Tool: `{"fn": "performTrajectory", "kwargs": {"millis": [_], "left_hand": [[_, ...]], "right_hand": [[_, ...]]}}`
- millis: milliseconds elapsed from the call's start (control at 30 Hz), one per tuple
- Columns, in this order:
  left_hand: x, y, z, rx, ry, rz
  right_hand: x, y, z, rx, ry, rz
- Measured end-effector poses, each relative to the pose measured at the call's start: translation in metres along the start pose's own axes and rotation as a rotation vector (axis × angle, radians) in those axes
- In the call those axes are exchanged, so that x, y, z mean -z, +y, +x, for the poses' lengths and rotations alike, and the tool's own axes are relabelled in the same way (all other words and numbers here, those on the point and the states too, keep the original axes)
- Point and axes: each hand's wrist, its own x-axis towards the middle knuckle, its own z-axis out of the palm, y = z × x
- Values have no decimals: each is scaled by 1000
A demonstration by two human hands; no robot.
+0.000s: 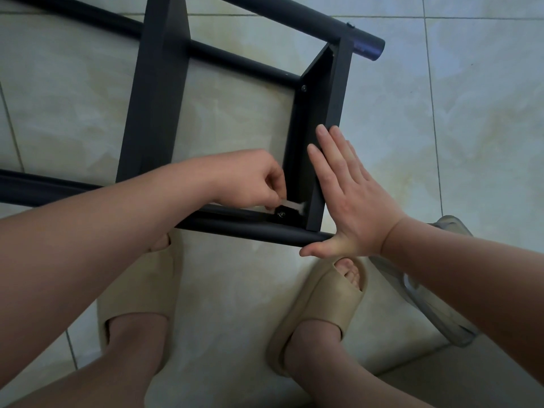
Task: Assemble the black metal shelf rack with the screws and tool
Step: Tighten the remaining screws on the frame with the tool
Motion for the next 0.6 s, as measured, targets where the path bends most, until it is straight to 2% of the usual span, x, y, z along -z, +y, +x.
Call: {"fn": "performTrajectory", "kwargs": {"millis": [100,167,333,600], "left_hand": [[-3,4,1,-38,72,-60],[-6,6,0,-26,84,-228],[-17,11,2,183,41,-708],[-17,15,5,226,133,-699]], "right_hand": [[0,0,0,-2,0,6],[0,0,0,-3,2,8],[-1,0,0,1,5,6],[0,0,1,3,6,9]]}}
